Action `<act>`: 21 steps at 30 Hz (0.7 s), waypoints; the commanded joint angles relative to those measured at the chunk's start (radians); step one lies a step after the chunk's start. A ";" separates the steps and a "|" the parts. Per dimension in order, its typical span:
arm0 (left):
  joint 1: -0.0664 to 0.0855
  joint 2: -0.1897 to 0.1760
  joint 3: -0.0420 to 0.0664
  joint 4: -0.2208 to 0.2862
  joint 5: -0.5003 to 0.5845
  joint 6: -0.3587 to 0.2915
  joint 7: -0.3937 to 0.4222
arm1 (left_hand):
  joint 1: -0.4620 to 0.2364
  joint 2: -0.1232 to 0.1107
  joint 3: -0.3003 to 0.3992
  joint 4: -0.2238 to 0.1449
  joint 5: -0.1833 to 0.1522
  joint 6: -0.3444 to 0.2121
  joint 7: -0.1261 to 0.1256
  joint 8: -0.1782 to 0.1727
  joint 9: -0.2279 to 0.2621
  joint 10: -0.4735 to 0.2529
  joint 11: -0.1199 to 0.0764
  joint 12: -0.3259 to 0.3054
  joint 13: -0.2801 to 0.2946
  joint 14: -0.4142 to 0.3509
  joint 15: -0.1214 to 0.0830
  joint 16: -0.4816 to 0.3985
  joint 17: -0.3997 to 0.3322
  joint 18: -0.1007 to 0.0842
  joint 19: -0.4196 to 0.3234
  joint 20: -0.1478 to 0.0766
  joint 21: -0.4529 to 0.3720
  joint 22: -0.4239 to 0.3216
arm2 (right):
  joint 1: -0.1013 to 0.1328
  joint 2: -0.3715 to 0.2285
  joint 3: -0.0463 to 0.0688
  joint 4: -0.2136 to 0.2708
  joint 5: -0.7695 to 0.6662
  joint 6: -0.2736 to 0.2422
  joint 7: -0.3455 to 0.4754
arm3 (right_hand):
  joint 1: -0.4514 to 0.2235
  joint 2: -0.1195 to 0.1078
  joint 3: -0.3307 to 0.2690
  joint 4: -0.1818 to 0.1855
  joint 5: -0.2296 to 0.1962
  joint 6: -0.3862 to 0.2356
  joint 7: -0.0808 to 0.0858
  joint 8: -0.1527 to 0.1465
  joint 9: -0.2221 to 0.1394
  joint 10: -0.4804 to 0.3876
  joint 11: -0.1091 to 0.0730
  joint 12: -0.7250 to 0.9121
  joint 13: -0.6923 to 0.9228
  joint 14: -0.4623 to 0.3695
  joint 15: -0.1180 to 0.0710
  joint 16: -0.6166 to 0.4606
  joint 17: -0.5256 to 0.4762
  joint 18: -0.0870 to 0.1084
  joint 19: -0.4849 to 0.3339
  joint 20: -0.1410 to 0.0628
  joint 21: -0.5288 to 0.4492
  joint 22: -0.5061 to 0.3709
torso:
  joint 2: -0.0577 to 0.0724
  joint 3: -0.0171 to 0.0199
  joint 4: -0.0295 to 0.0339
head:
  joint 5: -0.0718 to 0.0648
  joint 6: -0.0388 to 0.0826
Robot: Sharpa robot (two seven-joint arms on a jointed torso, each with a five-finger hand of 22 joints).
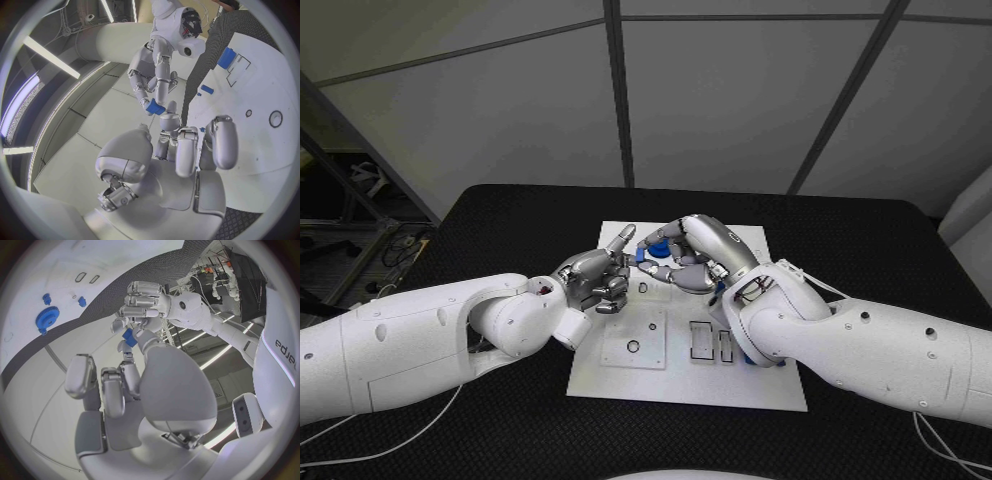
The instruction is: Assemble the parts on the task board
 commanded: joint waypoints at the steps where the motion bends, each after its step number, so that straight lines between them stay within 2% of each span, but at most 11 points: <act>1: 0.002 0.000 0.001 0.004 -0.012 0.025 0.013 | 0.000 0.007 -0.004 0.001 0.003 0.002 -0.005 -0.003 0.000 0.007 0.000 0.007 0.003 0.102 0.005 0.002 0.252 0.009 0.005 0.000 0.005 0.015 | 0.001 0.001 0.001 -0.001 0.002 0.015 0.008 | 0.003 0.010 0.008 0.000 0.005 0.017 -0.012 0.003 0.025 0.006 -0.003 -0.004 0.000 0.104 -0.005 -0.001 0.255 -0.006 0.005 -0.002 0.004 0.000 | -0.001 0.0005 0.0003 | 0.000 0.000; 21: 0.002 -0.002 0.001 0.001 -0.008 0.032 0.017 | -0.001 0.013 -0.006 0.001 0.003 0.021 -0.010 0.003 0.005 0.011 -0.004 0.008 0.007 0.102 0.002 0.002 0.252 0.009 0.007 -0.001 0.009 0.019 | 0.001 -0.010 0.000 0.002 0.002 0.024 0.004 | 0.002 0.011 0.008 -0.001 0.005 0.017 -0.012 0.003 0.025 0.006 -0.003 -0.004 0.001 0.104 -0.005 -0.001 0.256 -0.006 0.005 -0.002 0.005 0.001 | 0.000 0.0003 0.0005 | 0.000 -0.002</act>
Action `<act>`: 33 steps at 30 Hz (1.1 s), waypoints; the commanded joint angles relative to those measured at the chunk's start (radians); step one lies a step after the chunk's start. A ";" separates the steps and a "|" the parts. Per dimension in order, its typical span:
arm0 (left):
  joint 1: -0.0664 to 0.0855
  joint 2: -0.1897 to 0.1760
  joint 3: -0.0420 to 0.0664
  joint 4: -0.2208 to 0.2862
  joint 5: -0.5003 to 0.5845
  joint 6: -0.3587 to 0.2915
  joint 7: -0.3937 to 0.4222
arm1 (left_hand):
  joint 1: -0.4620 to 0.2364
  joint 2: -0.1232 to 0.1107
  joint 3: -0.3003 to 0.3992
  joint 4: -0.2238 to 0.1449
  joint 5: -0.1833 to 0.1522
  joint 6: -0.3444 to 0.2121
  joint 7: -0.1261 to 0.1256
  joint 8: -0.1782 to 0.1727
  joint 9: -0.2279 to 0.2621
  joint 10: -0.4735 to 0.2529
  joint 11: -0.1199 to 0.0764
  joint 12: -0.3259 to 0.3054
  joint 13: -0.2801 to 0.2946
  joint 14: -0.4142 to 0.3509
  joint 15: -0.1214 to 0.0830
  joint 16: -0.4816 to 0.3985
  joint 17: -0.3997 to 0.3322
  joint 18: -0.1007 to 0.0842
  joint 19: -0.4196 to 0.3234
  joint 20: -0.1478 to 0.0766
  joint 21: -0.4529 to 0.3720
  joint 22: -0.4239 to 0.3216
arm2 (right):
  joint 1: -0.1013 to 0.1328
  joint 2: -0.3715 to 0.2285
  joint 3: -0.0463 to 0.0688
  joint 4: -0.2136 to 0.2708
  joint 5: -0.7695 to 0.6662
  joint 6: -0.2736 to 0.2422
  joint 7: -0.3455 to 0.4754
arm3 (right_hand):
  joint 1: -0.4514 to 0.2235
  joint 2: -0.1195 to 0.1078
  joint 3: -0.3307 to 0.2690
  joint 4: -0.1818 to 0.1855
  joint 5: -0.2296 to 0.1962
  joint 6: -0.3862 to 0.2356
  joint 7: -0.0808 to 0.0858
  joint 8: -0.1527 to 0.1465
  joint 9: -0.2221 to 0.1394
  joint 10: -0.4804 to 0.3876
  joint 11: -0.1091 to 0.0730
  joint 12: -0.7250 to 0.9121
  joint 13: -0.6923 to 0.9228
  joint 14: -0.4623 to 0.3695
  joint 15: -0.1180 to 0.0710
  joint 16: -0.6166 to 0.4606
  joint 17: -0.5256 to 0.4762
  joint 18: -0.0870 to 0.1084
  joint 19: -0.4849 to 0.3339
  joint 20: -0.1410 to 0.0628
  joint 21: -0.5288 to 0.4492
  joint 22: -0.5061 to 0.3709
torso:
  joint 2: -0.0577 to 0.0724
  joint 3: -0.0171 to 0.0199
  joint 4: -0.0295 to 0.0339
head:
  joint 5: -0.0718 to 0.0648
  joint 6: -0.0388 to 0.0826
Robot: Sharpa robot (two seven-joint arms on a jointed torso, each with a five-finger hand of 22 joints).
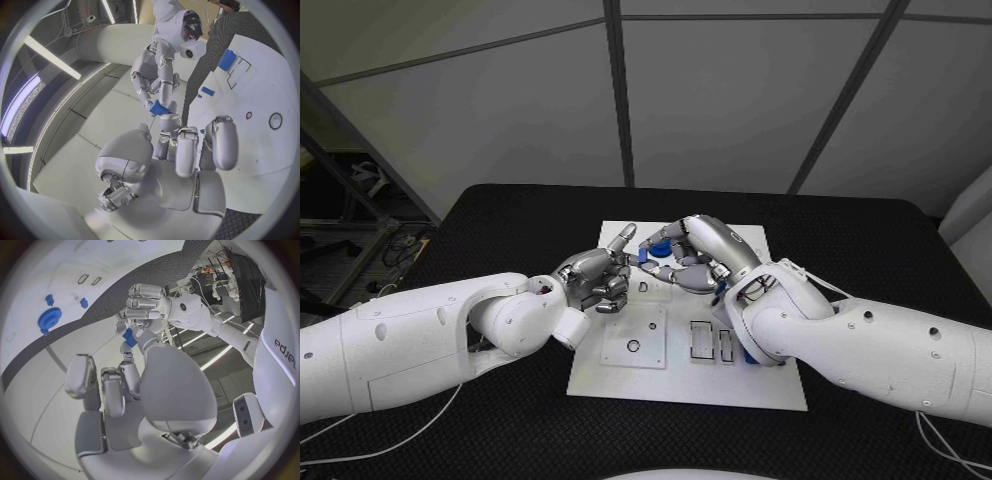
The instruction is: Assemble the parts on the task board
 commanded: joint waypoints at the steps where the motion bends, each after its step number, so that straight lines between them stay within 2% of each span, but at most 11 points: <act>1: 0.002 -0.001 0.001 0.002 -0.005 0.020 0.015 | -0.001 0.013 -0.006 0.001 0.003 0.005 0.000 0.003 0.001 0.007 0.000 0.003 0.001 0.102 0.002 0.002 0.252 0.009 0.008 -0.001 0.005 0.019 | 0.001 -0.002 0.000 0.001 0.001 0.011 0.003 | 0.000 0.008 0.006 0.002 0.003 0.017 -0.009 0.004 0.025 0.006 -0.003 -0.004 0.001 0.104 -0.005 -0.001 0.255 -0.006 0.005 -0.002 0.005 0.001 | 0.000 -0.0005 0.0007 | -0.001 0.000; 33: 0.002 -0.004 0.002 -0.001 -0.004 0.020 0.010 | 0.002 0.014 -0.006 -0.001 0.003 0.012 -0.002 0.005 0.003 0.009 -0.002 0.004 0.004 0.102 0.000 0.002 0.252 0.008 0.009 -0.002 0.007 0.021 | 0.001 -0.014 0.000 0.013 -0.003 0.007 -0.007 | -0.005 0.009 0.006 0.002 0.002 0.018 -0.009 0.004 0.026 0.007 -0.003 -0.004 0.002 0.104 -0.005 -0.001 0.254 -0.006 0.004 -0.002 0.004 0.001 | 0.001 -0.0002 0.0006 | -0.001 -0.002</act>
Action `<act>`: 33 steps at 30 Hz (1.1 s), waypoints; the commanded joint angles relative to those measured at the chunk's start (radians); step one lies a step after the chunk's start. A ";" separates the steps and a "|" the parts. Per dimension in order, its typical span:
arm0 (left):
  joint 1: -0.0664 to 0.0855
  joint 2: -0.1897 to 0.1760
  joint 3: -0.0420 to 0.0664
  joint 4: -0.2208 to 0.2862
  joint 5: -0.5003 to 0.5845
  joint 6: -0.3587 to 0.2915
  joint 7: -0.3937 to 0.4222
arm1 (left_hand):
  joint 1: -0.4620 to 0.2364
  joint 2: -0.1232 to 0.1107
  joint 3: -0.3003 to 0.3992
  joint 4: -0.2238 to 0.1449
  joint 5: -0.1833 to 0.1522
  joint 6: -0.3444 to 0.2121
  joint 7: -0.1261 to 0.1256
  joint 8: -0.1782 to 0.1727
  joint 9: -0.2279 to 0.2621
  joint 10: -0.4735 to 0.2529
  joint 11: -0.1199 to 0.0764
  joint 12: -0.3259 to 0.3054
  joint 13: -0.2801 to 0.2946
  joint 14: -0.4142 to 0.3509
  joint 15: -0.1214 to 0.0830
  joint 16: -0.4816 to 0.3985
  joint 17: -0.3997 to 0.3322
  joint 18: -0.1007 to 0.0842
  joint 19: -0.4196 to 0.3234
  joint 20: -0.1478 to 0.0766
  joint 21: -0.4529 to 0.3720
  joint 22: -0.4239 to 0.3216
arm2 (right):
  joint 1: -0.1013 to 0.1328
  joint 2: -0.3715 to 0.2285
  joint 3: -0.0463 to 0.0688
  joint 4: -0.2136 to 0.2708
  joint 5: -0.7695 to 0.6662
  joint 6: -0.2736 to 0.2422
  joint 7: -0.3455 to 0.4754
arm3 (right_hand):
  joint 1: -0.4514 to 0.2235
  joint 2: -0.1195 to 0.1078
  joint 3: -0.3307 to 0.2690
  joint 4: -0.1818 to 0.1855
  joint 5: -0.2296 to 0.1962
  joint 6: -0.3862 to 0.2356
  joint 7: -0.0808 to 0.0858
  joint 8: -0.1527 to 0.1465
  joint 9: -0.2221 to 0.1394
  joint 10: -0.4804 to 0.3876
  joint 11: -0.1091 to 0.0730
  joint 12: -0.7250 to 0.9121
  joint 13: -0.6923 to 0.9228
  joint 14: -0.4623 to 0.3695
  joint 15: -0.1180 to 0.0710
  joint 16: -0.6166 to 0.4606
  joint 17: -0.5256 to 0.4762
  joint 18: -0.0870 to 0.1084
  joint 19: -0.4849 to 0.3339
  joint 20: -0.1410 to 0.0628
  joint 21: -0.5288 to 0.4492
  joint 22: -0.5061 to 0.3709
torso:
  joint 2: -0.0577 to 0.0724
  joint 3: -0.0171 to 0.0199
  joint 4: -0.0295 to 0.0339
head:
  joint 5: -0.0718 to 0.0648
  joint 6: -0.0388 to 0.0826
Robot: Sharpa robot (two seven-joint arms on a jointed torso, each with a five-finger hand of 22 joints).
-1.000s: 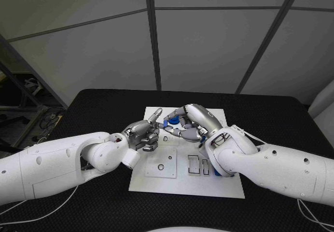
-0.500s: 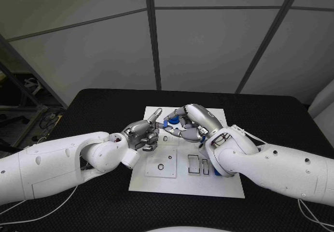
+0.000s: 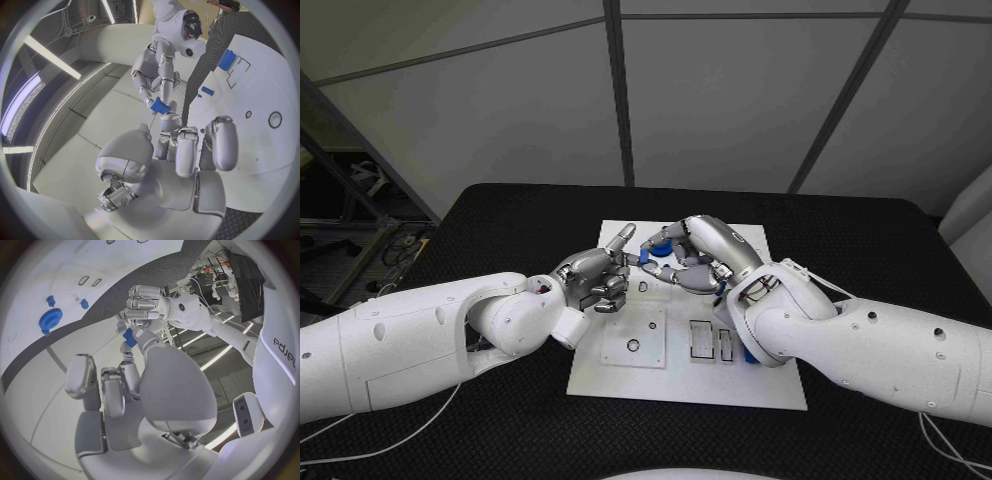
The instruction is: Assemble the parts on the task board
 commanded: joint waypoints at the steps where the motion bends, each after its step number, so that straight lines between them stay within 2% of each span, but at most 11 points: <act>1: 0.002 -0.001 0.001 0.000 -0.004 0.016 0.011 | 0.002 0.006 -0.006 -0.001 0.003 0.006 -0.001 0.006 0.001 0.005 0.001 0.005 0.002 0.102 0.000 0.002 0.252 0.008 0.005 0.002 0.003 0.021 | 0.001 -0.002 0.000 0.001 -0.003 0.001 -0.005 | -0.002 0.007 0.005 0.000 0.005 0.016 -0.010 0.005 0.026 0.007 -0.003 -0.004 0.001 0.104 -0.005 -0.001 0.255 -0.006 0.004 -0.002 0.004 0.001 | 0.000 -0.0004 0.0001 | -0.001 0.000; 33: 0.002 -0.005 0.001 -0.002 -0.004 0.015 0.012 | 0.007 0.004 -0.005 -0.004 0.003 0.008 -0.002 0.006 0.002 0.005 0.000 0.004 0.003 0.102 0.000 0.002 0.252 0.008 0.005 0.001 0.004 0.022 | 0.001 -0.008 0.000 0.003 -0.008 0.007 -0.011 | -0.004 0.007 0.006 -0.001 0.005 0.017 -0.011 0.005 0.027 0.006 -0.003 -0.005 0.001 0.103 -0.005 -0.002 0.253 -0.006 0.002 -0.002 0.004 0.000 | 0.000 -0.0002 -0.0001 | 0.001 0.001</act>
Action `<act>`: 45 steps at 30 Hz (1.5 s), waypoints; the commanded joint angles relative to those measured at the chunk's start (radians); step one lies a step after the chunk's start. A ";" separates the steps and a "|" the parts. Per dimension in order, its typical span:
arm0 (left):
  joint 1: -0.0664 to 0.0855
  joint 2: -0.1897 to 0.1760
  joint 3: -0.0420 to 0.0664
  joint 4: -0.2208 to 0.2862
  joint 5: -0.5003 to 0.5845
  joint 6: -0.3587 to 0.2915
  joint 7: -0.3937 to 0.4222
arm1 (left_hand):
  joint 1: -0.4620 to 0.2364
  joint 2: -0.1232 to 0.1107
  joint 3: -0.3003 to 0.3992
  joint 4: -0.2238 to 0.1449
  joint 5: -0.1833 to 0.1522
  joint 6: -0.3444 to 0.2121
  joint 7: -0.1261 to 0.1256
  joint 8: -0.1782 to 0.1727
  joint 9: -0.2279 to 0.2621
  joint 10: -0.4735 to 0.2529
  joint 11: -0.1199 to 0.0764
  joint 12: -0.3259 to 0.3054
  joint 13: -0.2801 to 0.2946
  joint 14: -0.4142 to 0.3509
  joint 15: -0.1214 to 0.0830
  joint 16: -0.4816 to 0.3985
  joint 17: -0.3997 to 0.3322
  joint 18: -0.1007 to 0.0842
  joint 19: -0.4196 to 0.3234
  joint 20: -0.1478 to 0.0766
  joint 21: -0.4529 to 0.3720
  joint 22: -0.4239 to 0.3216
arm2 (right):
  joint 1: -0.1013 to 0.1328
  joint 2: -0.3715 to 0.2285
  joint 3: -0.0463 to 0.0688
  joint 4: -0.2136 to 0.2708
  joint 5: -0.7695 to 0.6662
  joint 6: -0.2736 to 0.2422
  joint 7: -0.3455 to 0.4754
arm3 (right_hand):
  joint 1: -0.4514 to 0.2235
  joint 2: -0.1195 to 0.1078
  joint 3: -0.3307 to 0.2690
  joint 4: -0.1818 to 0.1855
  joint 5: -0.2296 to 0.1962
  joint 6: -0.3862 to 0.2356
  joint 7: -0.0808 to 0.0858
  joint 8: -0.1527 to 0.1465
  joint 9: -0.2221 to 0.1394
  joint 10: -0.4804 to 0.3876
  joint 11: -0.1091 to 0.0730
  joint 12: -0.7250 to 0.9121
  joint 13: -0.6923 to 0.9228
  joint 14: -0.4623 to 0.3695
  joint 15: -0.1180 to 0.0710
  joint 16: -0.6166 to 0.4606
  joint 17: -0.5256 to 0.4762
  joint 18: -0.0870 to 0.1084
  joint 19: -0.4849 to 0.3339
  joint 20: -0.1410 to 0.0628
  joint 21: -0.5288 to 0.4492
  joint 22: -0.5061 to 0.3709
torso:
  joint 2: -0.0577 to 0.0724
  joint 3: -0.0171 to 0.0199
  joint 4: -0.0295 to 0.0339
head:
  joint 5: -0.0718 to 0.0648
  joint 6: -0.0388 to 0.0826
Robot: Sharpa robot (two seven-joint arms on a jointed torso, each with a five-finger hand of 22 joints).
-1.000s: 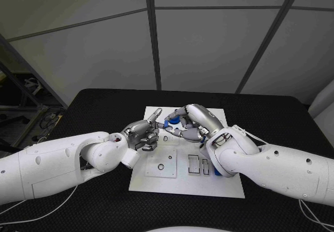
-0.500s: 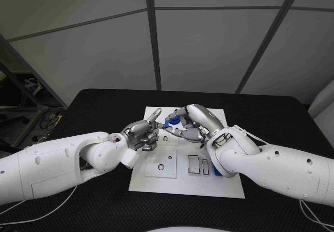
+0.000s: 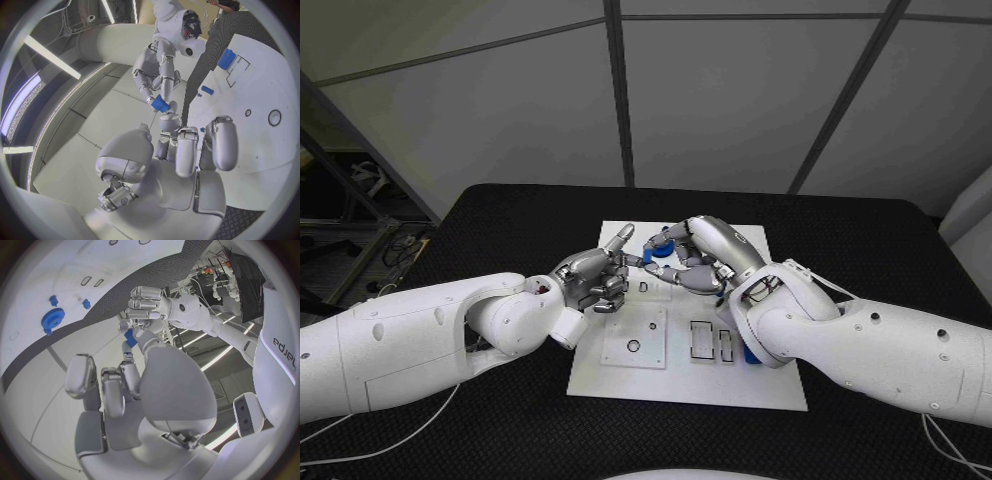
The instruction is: Assemble the parts on the task board
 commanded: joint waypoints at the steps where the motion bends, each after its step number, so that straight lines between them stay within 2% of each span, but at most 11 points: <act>1: 0.002 -0.001 0.002 -0.001 -0.004 0.012 0.012 | 0.007 0.004 -0.002 -0.001 0.003 0.008 -0.002 0.006 0.002 0.006 0.000 0.004 -0.001 0.102 -0.001 0.002 0.252 0.008 0.005 0.001 0.004 0.022 | 0.001 -0.001 0.000 0.002 -0.005 0.005 -0.005 | -0.002 0.006 0.005 0.000 0.003 0.018 -0.011 0.004 0.027 0.006 -0.003 -0.005 0.001 0.103 -0.005 -0.002 0.253 -0.006 0.002 -0.002 0.004 0.000 | 0.000 -0.0001 0.0002 | 0.000 -0.001; 10: 0.002 -0.001 0.002 -0.011 -0.013 -0.022 -0.007 | 0.022 -0.005 -0.004 -0.004 0.002 -0.001 0.001 -0.004 0.000 -0.004 0.002 -0.007 -0.017 0.102 0.000 0.002 0.250 0.013 -0.006 0.000 -0.011 0.006 | 0.001 0.003 0.000 0.014 -0.003 -0.016 0.006 | -0.002 0.006 0.005 0.000 0.003 0.018 -0.011 0.004 0.027 0.006 -0.003 -0.005 0.001 0.103 -0.005 -0.002 0.253 -0.006 0.002 -0.002 0.004 0.000 | 0.001 0.0012 0.0003 | 0.000 0.000; 21: 0.003 -0.008 0.002 -0.037 -0.065 -0.076 -0.076 | 0.027 -0.014 -0.009 -0.002 0.002 -0.012 0.005 -0.013 -0.002 -0.018 0.006 -0.023 -0.042 0.102 0.003 0.001 0.249 0.016 -0.015 0.002 -0.023 -0.008 | 0.000 -0.002 0.000 0.023 0.004 -0.026 0.010 | -0.002 0.006 0.005 0.000 0.003 0.018 -0.011 0.004 0.027 0.006 -0.003 -0.005 0.001 0.103 -0.005 -0.002 0.253 -0.006 0.002 -0.002 0.004 0.000 | 0.000 0.0006 -0.0001 | 0.002 -0.003; 31: 0.008 -0.047 0.004 -0.070 -0.073 -0.092 -0.041 | 0.043 -0.020 -0.008 -0.008 0.003 -0.012 0.006 -0.016 -0.001 -0.019 0.007 -0.023 -0.039 0.102 0.004 0.002 0.250 0.016 -0.015 0.003 -0.023 -0.008 | 0.000 0.008 0.000 -0.024 0.030 0.011 0.008 | -0.004 0.006 0.005 0.000 0.003 0.018 -0.011 0.004 0.028 0.006 -0.004 -0.006 0.000 0.103 -0.005 -0.002 0.253 -0.006 0.004 -0.002 0.005 0.002 | 0.000 -0.0018 0.0002 | -0.001 -0.003; 35: 0.015 -0.081 0.012 -0.054 -0.061 -0.097 -0.014 | 0.063 -0.025 -0.004 -0.016 0.003 -0.013 0.007 -0.020 -0.001 -0.025 0.008 -0.030 -0.049 0.102 0.005 0.001 0.249 0.018 -0.019 0.004 -0.028 -0.014 | -0.001 0.029 0.000 -0.067 0.048 0.029 0.019 | -0.004 0.006 0.006 0.000 0.003 0.018 -0.011 0.004 0.028 0.006 -0.004 -0.005 0.001 0.103 -0.005 -0.002 0.254 -0.006 0.004 -0.002 0.005 0.003 | 0.001 -0.0021 0.0003 | -0.001 -0.004; 39: 0.029 -0.113 0.018 -0.034 -0.048 -0.112 0.017 | 0.083 -0.033 -0.001 -0.029 0.002 -0.015 0.009 -0.024 0.000 -0.042 0.010 -0.050 -0.082 0.099 0.007 -0.002 0.241 0.022 -0.030 0.006 -0.042 -0.029 | -0.012 0.046 0.000 -0.108 0.057 0.044 0.026 | -0.003 0.007 0.006 -0.001 0.004 0.018 -0.011 0.004 0.028 0.006 -0.004 -0.006 0.001 0.103 -0.005 -0.002 0.254 -0.007 0.005 -0.002 0.006 0.004 | 0.000 -0.0019 0.0022 | -0.002 -0.007; 40: 0.033 -0.119 0.018 -0.029 -0.038 -0.120 0.027 | 0.089 -0.035 0.000 -0.034 0.001 -0.017 0.011 -0.026 0.000 -0.054 0.011 -0.064 -0.104 0.096 0.008 -0.006 0.229 0.026 -0.040 0.007 -0.056 -0.044 | -0.016 0.051 0.000 -0.117 0.059 0.047 0.027 | -0.003 0.007 0.007 -0.001 0.004 0.018 -0.011 0.004 0.028 0.006 -0.004 -0.006 0.001 0.103 -0.005 -0.002 0.254 -0.007 0.005 -0.002 0.006 0.004 | 0.000 -0.0019 0.0021 | -0.001 -0.009; 41: 0.037 -0.124 0.019 -0.025 -0.025 -0.128 0.037 | 0.101 -0.040 0.002 -0.043 0.001 -0.025 0.015 -0.031 -0.001 -0.089 0.015 -0.100 -0.163 0.083 0.011 -0.021 0.190 0.035 -0.068 0.009 -0.092 -0.082 | -0.019 0.056 0.000 -0.126 0.059 0.052 0.028 | -0.003 0.007 0.007 -0.001 0.004 0.018 -0.011 0.004 0.028 0.006 -0.004 -0.006 0.001 0.103 -0.005 -0.002 0.254 -0.007 0.005 -0.002 0.006 0.004 | 0.000 -0.0023 0.0025 | 0.000 -0.010; 43: 0.042 -0.132 0.020 -0.017 -0.003 -0.144 0.056 | 0.141 -0.051 0.011 -0.074 0.001 -0.050 0.028 -0.043 -0.005 -0.177 0.029 -0.177 -0.268 0.033 0.023 -0.078 0.057 0.064 -0.159 0.018 -0.208 -0.202 | -0.024 0.066 0.000 -0.144 0.060 0.063 0.027 | -0.003 0.008 0.007 -0.001 0.004 0.018 -0.011 0.004 0.028 0.006 -0.004 -0.006 0.001 0.103 -0.005 -0.002 0.254 -0.007 0.005 -0.002 0.007 0.005 | 0.000 -0.0009 0.0013 | 0.002 -0.011; 45: 0.048 -0.139 0.020 -0.008 0.017 -0.156 0.073 | 0.177 -0.062 0.018 -0.103 -0.001 -0.073 0.041 -0.045 -0.007 -0.225 0.041 -0.203 -0.281 -0.023 0.035 -0.138 -0.064 0.090 -0.250 0.029 -0.323 -0.314 | -0.030 0.076 0.000 -0.161 0.058 0.077 0.026 | -0.003 0.008 0.007 -0.001 0.004 0.018 -0.011 0.004 0.028 0.005 -0.004 -0.007 0.000 0.103 -0.005 -0.002 0.253 -0.006 0.004 -0.002 0.006 0.003 | 0.001 -0.0007 0.0016 | 0.001 -0.013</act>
